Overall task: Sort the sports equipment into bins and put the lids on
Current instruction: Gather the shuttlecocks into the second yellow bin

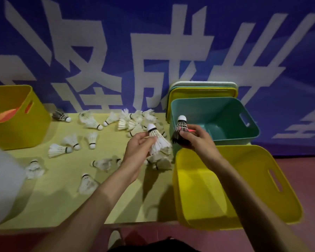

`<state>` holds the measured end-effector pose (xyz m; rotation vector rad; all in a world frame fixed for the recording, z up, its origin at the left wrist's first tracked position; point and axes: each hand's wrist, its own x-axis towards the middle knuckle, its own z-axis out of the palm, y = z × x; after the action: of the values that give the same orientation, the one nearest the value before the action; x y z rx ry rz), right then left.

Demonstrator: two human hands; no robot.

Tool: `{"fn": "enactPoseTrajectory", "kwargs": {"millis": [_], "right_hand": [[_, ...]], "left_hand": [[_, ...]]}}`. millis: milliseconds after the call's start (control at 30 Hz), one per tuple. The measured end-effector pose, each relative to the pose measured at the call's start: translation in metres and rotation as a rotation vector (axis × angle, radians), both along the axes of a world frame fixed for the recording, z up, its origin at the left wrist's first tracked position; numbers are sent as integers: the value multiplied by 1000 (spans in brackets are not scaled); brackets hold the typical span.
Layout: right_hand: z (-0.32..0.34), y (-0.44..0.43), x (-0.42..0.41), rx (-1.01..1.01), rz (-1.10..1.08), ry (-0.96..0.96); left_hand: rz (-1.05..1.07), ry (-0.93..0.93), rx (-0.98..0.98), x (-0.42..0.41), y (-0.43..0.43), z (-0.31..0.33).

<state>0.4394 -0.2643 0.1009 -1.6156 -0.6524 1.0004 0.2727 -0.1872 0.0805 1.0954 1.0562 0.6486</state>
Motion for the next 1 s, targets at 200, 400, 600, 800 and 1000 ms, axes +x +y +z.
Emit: {"fn": "enactPoseTrajectory", "kwargs": {"millis": [200, 400, 600, 800, 1000], "right_hand": [[-18, -69, 82, -86, -35, 54], [-47, -105, 118, -307, 28, -65], [-65, -116, 127, -439, 159, -292], [-64, -108, 125, -491, 318, -593], [-54, -73, 100, -277, 263, -618]], "left_hand": [[-262, 161, 123, 73, -48, 4], [-432, 352, 154, 113, -74, -15], [-494, 463, 160, 126, -84, -34], [-440, 386, 203, 119, -78, -30], [-260, 309, 254, 89, -53, -17]]}}
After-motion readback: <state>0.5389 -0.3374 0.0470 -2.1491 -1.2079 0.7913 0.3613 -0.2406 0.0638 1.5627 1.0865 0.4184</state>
